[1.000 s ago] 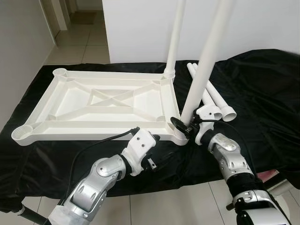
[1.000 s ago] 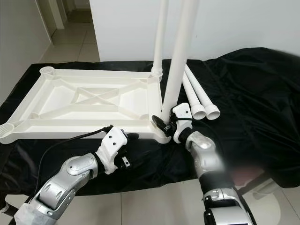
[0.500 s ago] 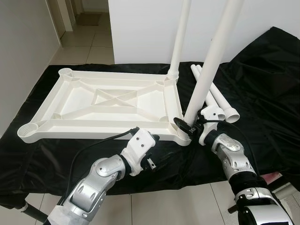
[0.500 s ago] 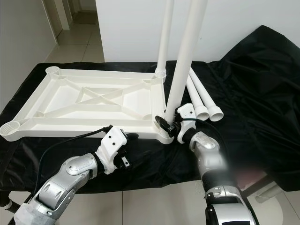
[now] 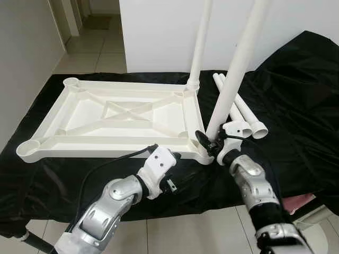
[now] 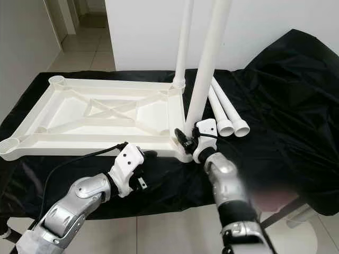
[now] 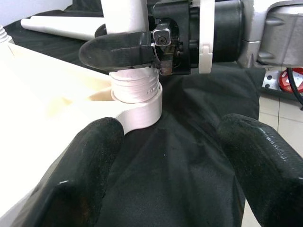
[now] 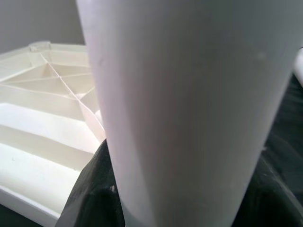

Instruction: Building children table

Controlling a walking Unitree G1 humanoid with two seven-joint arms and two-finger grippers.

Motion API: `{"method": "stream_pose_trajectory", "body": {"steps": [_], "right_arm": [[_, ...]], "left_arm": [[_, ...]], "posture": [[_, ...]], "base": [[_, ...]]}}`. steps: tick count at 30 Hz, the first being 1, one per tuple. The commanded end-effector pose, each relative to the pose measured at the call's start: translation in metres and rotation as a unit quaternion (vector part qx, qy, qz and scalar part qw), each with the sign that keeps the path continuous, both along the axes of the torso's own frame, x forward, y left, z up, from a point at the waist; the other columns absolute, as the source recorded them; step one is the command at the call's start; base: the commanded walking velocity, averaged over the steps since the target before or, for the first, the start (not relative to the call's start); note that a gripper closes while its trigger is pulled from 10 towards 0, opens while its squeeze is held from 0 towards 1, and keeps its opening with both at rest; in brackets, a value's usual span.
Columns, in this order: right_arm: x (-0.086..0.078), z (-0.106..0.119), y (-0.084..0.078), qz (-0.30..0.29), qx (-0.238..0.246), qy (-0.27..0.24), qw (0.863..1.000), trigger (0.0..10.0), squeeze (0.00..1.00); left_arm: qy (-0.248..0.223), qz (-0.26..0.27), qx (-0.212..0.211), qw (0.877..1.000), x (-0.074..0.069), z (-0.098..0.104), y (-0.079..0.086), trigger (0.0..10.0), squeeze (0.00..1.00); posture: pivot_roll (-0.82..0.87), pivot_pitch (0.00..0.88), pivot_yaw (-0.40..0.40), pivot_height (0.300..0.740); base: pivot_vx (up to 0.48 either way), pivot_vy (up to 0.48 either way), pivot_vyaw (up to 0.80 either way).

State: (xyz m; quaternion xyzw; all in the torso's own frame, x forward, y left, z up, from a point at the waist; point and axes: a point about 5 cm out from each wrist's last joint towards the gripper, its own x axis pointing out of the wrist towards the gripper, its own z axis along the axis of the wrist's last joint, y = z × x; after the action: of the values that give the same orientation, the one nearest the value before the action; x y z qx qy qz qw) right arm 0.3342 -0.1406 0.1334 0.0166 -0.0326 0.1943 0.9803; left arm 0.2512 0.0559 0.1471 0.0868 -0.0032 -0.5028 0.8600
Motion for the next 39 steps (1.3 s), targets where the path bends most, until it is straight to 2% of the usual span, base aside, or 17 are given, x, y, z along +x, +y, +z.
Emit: {"method": "stream_pose_trajectory", "body": {"steps": [1,4,5,7,9,11,15,17,19,23,30,31,36,37,38,39], "right_arm": [[-0.004,-0.007,0.003,-0.029,0.035,0.021,0.999,10.0,0.00],[-0.009,-0.010,0.005,-0.105,0.047,0.028,0.993,10.0,0.00],[-0.009,-0.010,0.005,-0.105,0.047,0.028,0.993,10.0,0.00],[-0.014,-0.012,0.006,-0.147,0.043,0.028,0.988,10.0,0.00],[-0.014,-0.012,0.006,-0.147,0.043,0.028,0.988,10.0,0.00],[-0.021,-0.012,0.008,-0.181,0.033,0.026,0.983,10.0,0.00],[-0.023,-0.013,0.009,-0.190,0.029,0.028,0.981,10.0,0.00],[-0.035,-0.010,0.010,-0.235,0.021,0.023,0.972,10.0,0.00],[-0.035,-0.010,0.010,-0.235,0.021,0.023,0.972,10.0,0.00],[-0.050,-0.008,0.012,-0.264,0.006,0.023,0.964,10.0,0.00],[-0.051,-0.006,0.017,-0.264,0.014,0.026,0.964,10.0,0.00],[-0.050,-0.004,0.019,-0.246,0.036,0.023,0.968,10.0,1.00],[-0.045,0.003,0.018,-0.207,0.047,0.002,0.977,10.0,1.00],[-0.041,0.005,0.017,-0.178,0.039,-0.002,0.983,10.0,0.32],[-0.041,0.005,0.017,-0.178,0.039,-0.002,0.983,10.0,0.32],[-0.038,0.007,0.015,-0.163,0.030,-0.010,0.986,10.0,0.00]], "left_arm": [[0.005,-0.016,0.000,1.000,-0.003,-0.001,-0.001,10.0,0.00],[0.005,-0.017,-0.001,1.000,-0.003,-0.001,-0.003,10.0,0.00],[0.005,-0.017,-0.001,1.000,-0.003,-0.001,-0.003,10.0,0.00],[0.004,-0.018,-0.001,1.000,-0.003,-0.002,-0.003,10.0,0.00],[0.004,-0.018,-0.001,1.000,-0.003,-0.002,-0.003,10.0,0.00],[0.004,-0.018,-0.001,1.000,-0.003,-0.002,-0.004,10.0,0.00],[0.004,-0.018,-0.001,1.000,-0.003,-0.002,-0.004,10.0,0.00],[0.004,-0.019,0.000,1.000,-0.003,-0.002,-0.004,10.0,0.00],[0.004,-0.019,0.000,1.000,-0.003,-0.002,-0.004,10.0,0.00],[0.004,-0.022,0.002,1.000,-0.002,-0.003,-0.003,10.0,0.00],[0.004,-0.024,0.003,1.000,-0.002,-0.002,-0.004,10.0,0.00],[0.003,-0.023,0.003,1.000,-0.001,-0.002,-0.003,10.0,0.00],[0.002,-0.019,0.002,1.000,0.000,-0.001,-0.003,10.0,0.00],[0.002,-0.019,0.001,1.000,0.000,0.000,-0.002,10.0,0.00],[0.002,-0.019,0.001,1.000,0.000,0.000,-0.002,10.0,0.00],[0.002,-0.018,0.001,1.000,0.000,0.000,-0.002,10.0,0.00]], "posture": [[-0.02,0.002,-0.004,0.740],[-0.02,0.000,-0.011,0.740],[-0.02,0.000,-0.011,0.740],[-0.02,0.000,-0.011,0.740],[-0.02,0.000,-0.011,0.740],[-0.02,0.000,-0.011,0.740],[-0.02,0.000,-0.011,0.740],[-0.02,0.000,-0.009,0.740],[-0.02,0.000,-0.009,0.740],[-0.03,0.000,0.000,0.740],[-0.03,0.001,0.003,0.740],[-0.03,0.000,0.005,0.740],[-0.03,0.000,0.011,0.740],[-0.03,0.003,0.010,0.740],[-0.03,0.003,0.010,0.740],[-0.03,0.003,0.011,0.740]], "base": [[0.000,0.000,0.00],[0.000,0.000,0.00],[0.000,0.000,0.00],[0.000,0.000,0.00],[0.000,0.000,0.00],[0.000,0.000,0.00],[0.000,0.000,0.00],[0.000,0.000,0.00],[0.000,0.000,0.00],[0.000,0.000,0.00],[0.000,0.000,0.00],[0.000,0.000,0.00],[0.000,0.000,0.00],[0.000,0.000,0.00],[0.000,0.000,0.00],[0.000,0.000,0.00]]}}
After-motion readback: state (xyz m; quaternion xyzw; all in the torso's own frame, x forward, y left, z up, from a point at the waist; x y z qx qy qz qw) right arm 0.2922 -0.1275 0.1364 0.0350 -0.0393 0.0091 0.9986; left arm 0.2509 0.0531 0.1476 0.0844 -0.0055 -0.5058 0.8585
